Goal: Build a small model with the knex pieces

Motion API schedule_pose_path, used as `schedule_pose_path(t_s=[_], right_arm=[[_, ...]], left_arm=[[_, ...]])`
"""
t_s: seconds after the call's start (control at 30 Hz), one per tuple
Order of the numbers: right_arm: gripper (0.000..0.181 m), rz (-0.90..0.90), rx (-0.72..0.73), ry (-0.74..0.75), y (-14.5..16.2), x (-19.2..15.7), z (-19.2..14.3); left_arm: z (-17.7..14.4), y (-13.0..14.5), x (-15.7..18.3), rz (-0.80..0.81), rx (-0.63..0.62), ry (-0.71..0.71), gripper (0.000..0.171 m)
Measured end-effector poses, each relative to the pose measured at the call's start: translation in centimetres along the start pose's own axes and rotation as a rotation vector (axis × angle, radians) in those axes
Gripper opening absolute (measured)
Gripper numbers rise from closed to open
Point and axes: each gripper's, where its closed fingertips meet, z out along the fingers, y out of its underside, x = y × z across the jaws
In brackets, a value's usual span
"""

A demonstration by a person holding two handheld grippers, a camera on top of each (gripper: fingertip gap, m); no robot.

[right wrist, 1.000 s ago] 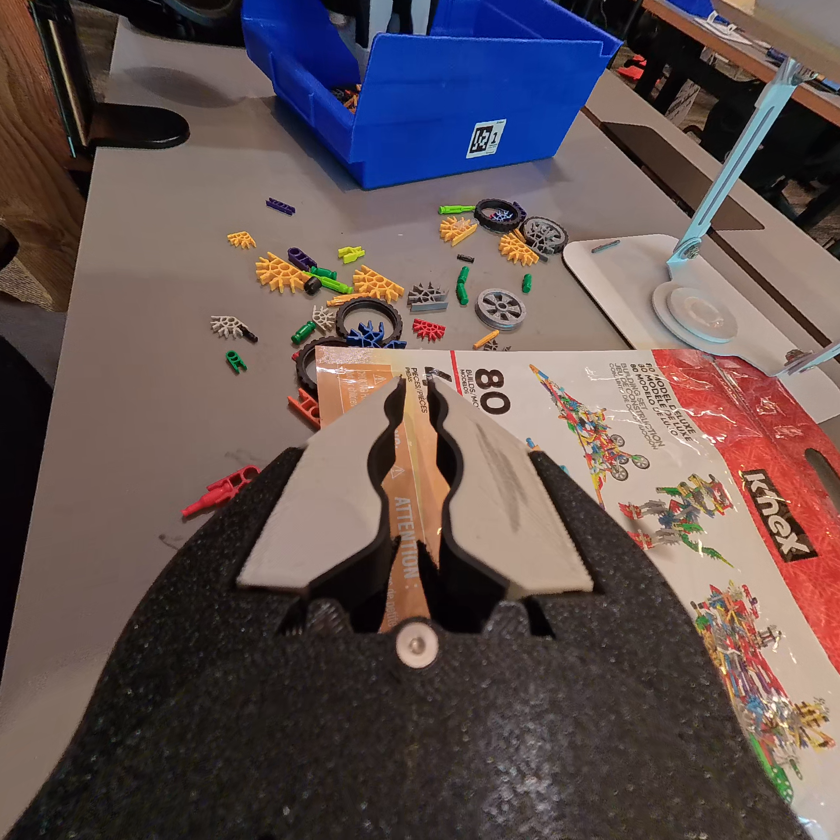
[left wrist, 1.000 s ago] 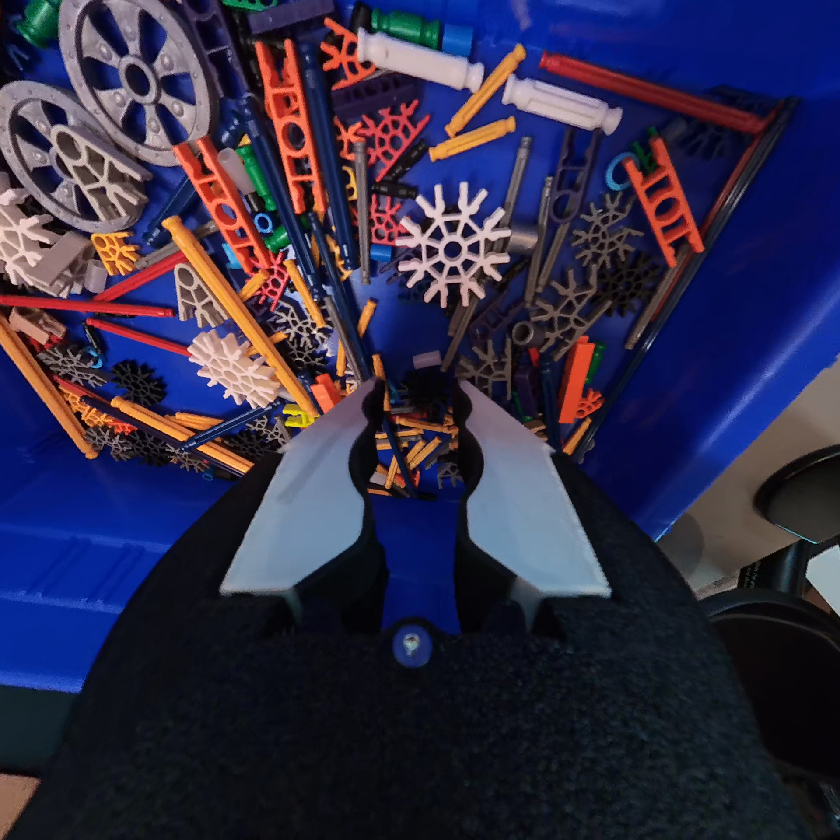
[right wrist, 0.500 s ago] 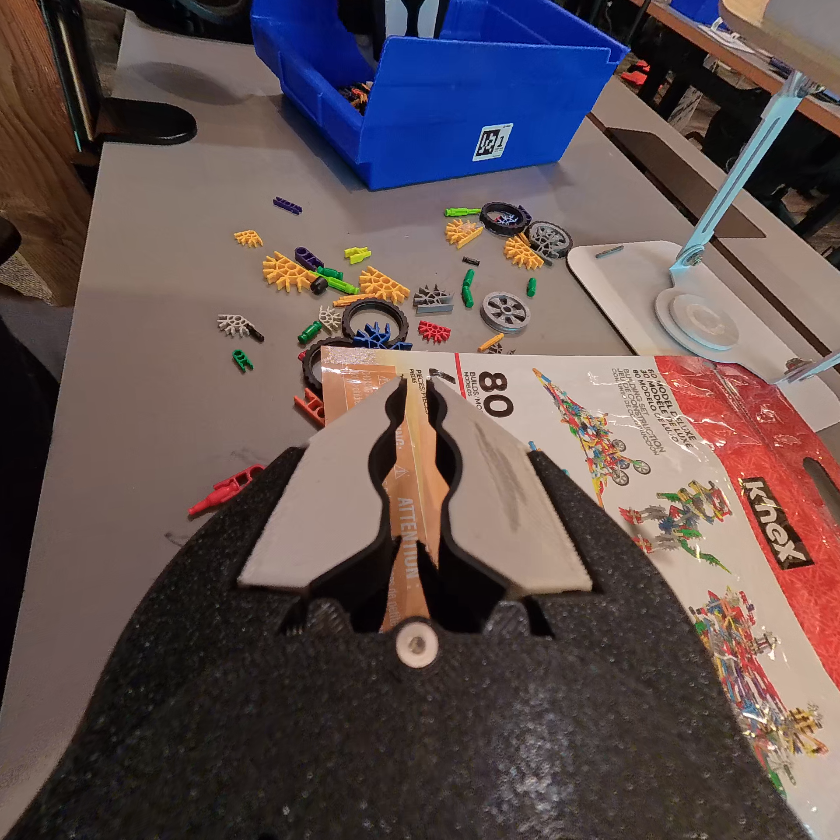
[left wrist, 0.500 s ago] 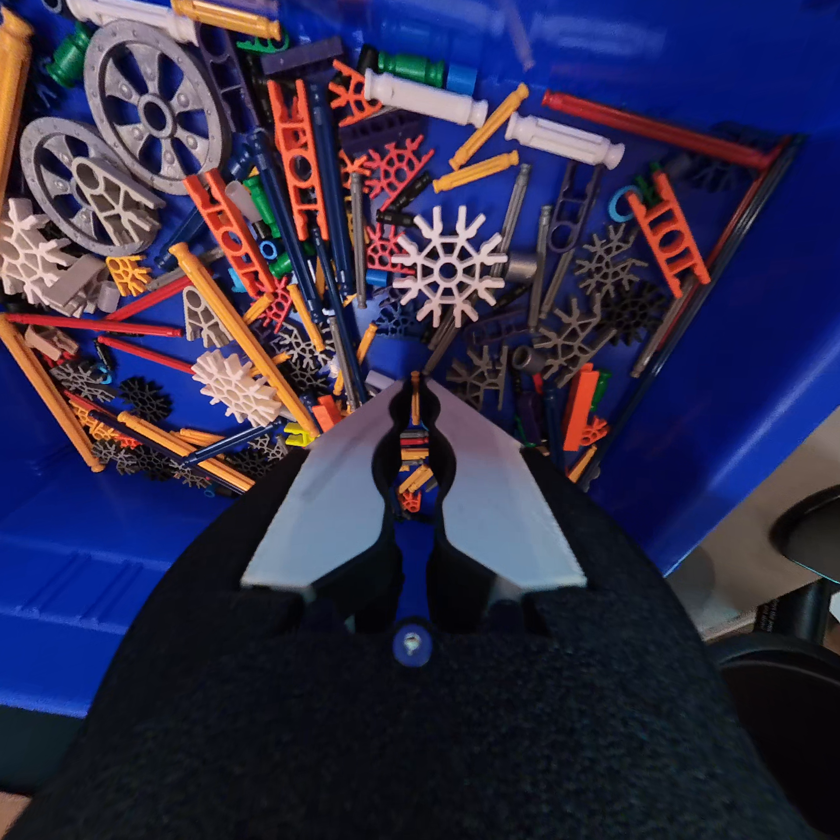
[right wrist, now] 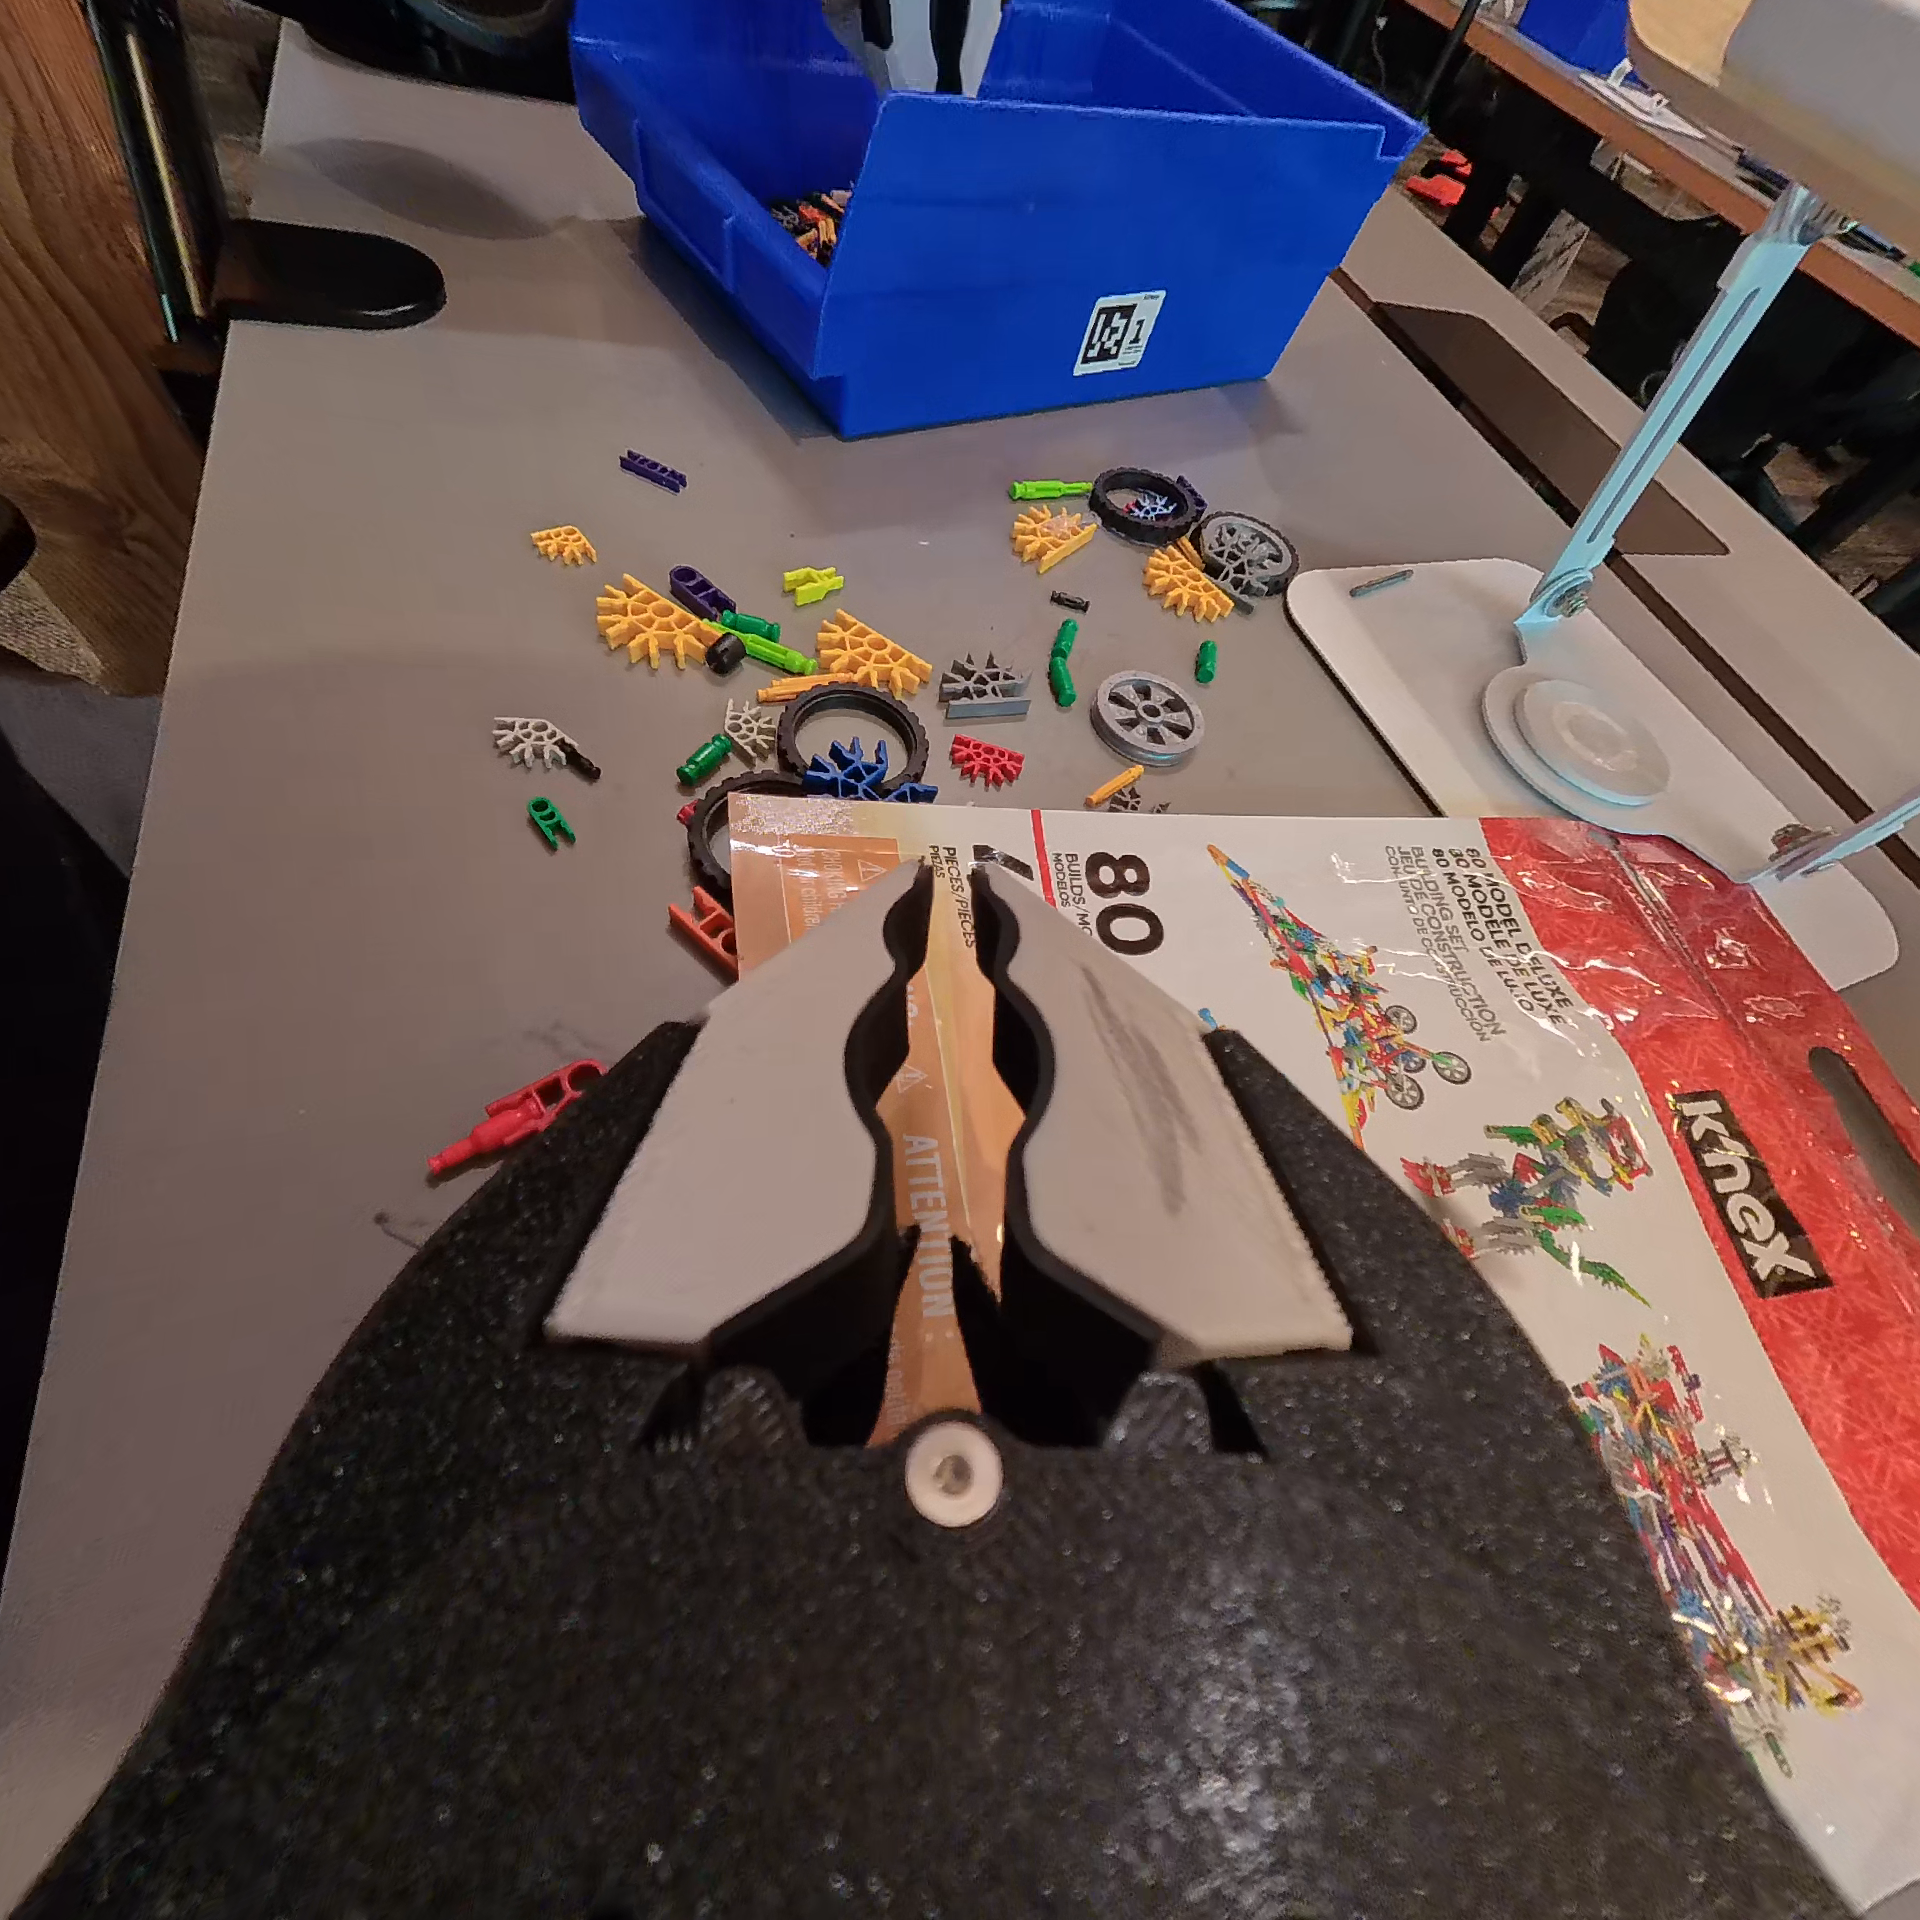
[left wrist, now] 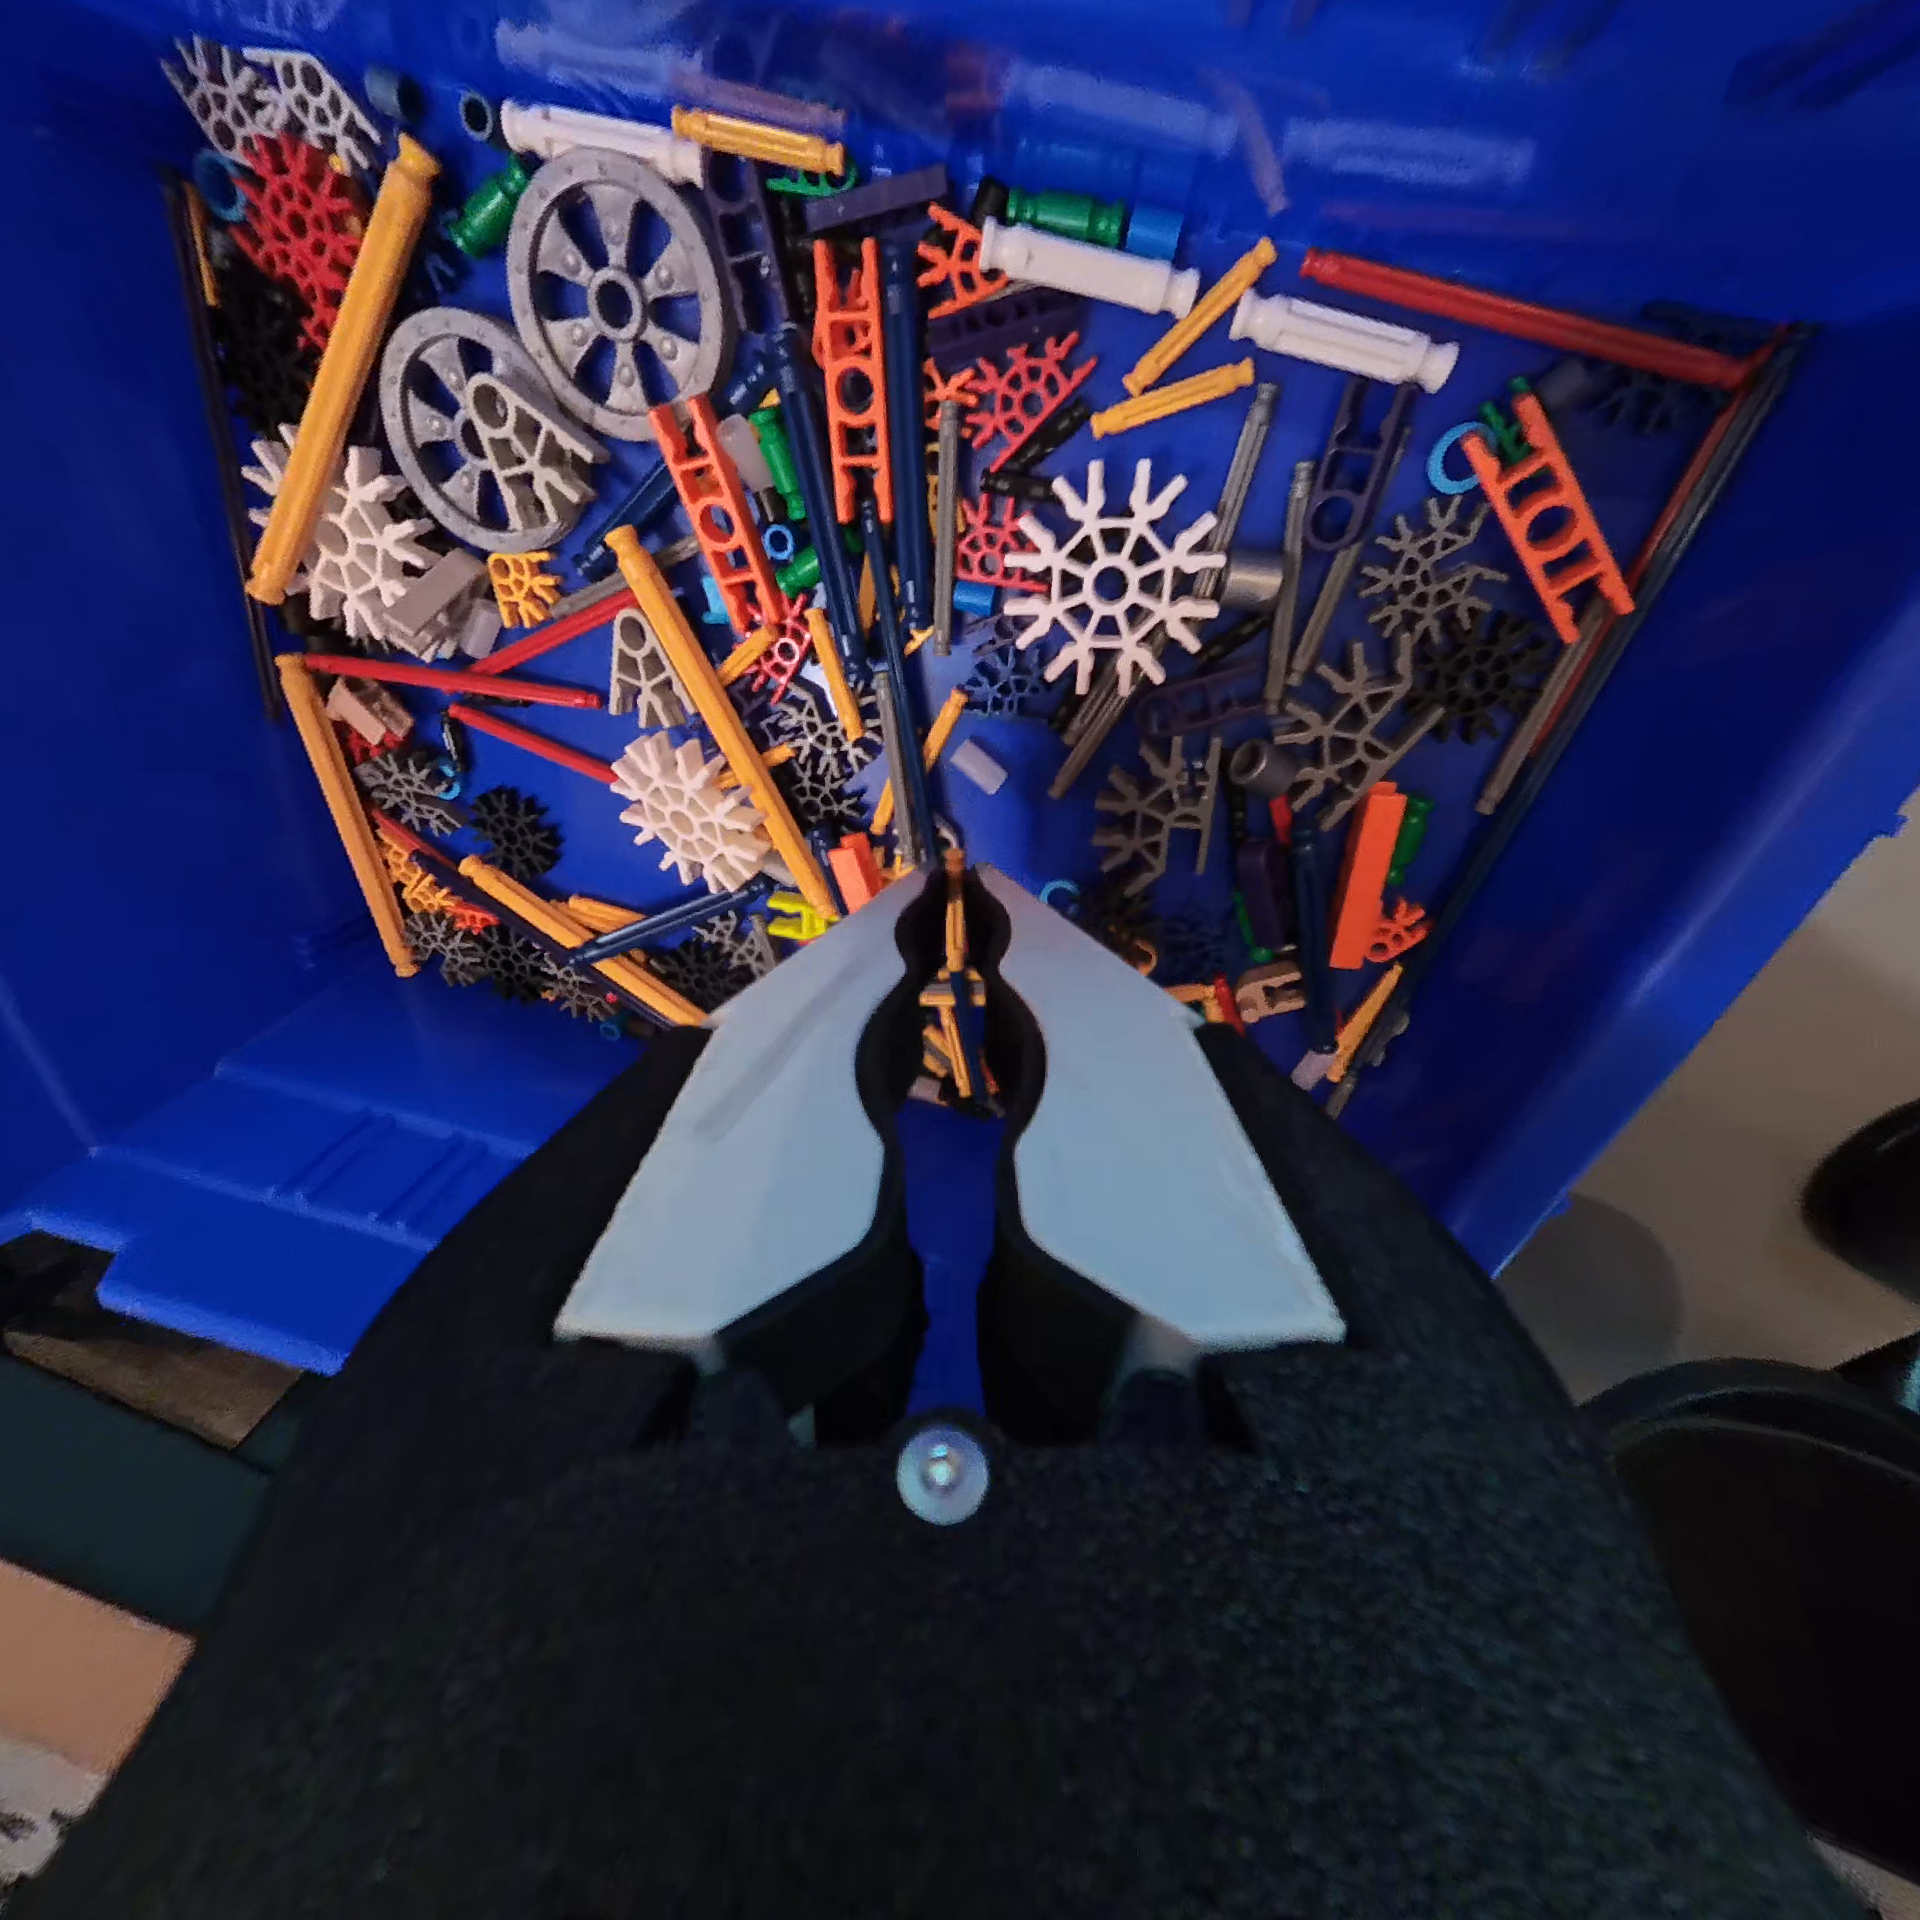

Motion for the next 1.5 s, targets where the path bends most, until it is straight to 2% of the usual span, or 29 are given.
schedule_pose_path(t_s=[0.17, 0.33, 0.4, 0.47, 0.5, 0.63, 0.8, 0.97, 1.17, 1.33, 1.5], right_arm=[[0.006, 0.003, -0.001, 0.002, 0.0, 0.1, 0.0], [0.006, 0.003, -0.001, 0.001, 0.0, 0.1, 0.0], [0.006, 0.003, 0.002, 0.001, 0.0, 0.1, 0.0], [0.006, 0.002, 0.003, 0.0, -0.1, 0.0, -0.1], [0.006, 0.0, 0.003, -0.001, -0.1, 0.0, 0.0], [0.006, -0.002, 0.0, 0.002, 0.0, 0.0, -0.1], [0.006, -0.001, -0.002, 0.002, 0.0, 0.0, 0.0], [0.006, 0.001, -0.001, 0.005, 0.0, 0.1, -0.1], [0.006, -0.002, 0.001, 0.004, 0.0, 0.1, -0.1], [0.006, -0.002, 0.003, 0.005, -0.1, 0.1, -0.2], [0.006, -0.002, 0.001, 0.003, 0.0, 0.0, -0.1]], left_arm=[[-0.9, -0.6, 0.3, -0.005, 0.061, 0.011, 0.001], [-3.5, -3.3, 1.9, -0.064, 0.275, 0.108, 0.001], [-4.4, -3.5, 2.1, -0.08, 0.312, 0.118, 0.001], [-4.1, -2.7, 2.0, -0.107, 0.269, 0.119, 0.001], [-3.4, -1.8, 1.7, -0.113, 0.209, 0.103, 0.004], [-1.2, 0.7, 1.8, -0.073, 0.031, 0.055, 0.021], [0.6, 2.4, 3.2, -0.046, -0.12, 0.118, 0.02], [1.9, 2.5, 3.7, -0.027, -0.154, 0.139, 0.018], [1.8, 2.9, 3.5, -0.032, -0.173, 0.122, 0.017], [1.8, 2.9, 3.5, -0.034, -0.138, 0.11, 0.015], [0.7, 2.1, 3.0, -0.023, -0.075, 0.047, 0.001]])
